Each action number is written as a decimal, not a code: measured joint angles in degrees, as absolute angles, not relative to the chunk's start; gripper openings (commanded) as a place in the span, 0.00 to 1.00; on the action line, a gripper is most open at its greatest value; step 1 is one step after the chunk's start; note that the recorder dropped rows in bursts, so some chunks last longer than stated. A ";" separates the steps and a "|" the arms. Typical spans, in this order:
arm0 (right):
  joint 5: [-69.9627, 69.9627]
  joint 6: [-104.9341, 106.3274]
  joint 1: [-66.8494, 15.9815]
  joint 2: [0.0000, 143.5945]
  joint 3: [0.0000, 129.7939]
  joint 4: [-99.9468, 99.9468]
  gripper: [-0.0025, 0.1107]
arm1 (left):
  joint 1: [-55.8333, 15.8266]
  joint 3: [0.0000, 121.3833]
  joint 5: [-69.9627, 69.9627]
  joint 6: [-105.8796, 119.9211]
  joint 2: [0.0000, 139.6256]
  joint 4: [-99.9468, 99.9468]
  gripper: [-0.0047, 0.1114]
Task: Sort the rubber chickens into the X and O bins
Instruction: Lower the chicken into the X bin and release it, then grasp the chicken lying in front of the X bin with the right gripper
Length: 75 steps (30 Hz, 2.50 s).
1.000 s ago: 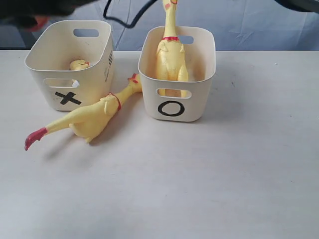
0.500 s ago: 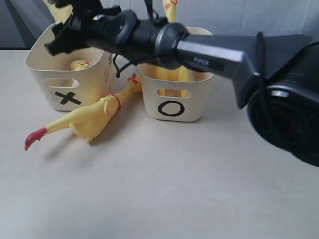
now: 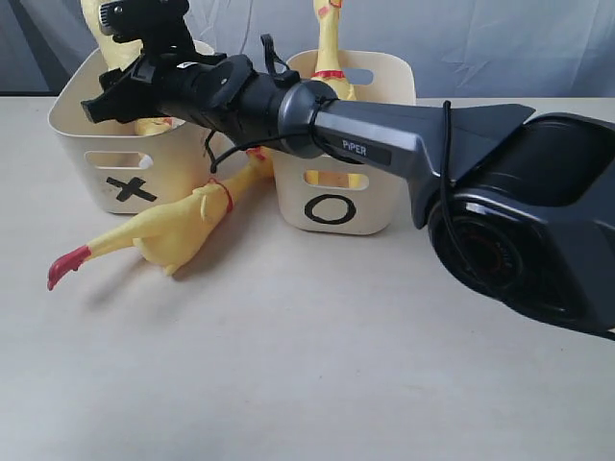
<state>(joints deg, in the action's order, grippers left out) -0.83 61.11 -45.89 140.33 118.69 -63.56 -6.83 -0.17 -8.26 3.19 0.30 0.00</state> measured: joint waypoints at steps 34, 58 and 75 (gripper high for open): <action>62.49 55.62 -46.45 128.55 119.04 -10.70 0.71 | -6.83 -0.17 -8.26 3.19 0.30 0.00 0.04; 49.19 57.37 -51.83 135.72 119.04 -12.82 0.02 | -6.83 -0.17 -8.26 3.19 0.30 0.00 0.04; 56.19 56.78 -52.07 135.11 119.04 -13.61 0.02 | -6.83 -0.17 -8.26 3.19 0.30 0.00 0.04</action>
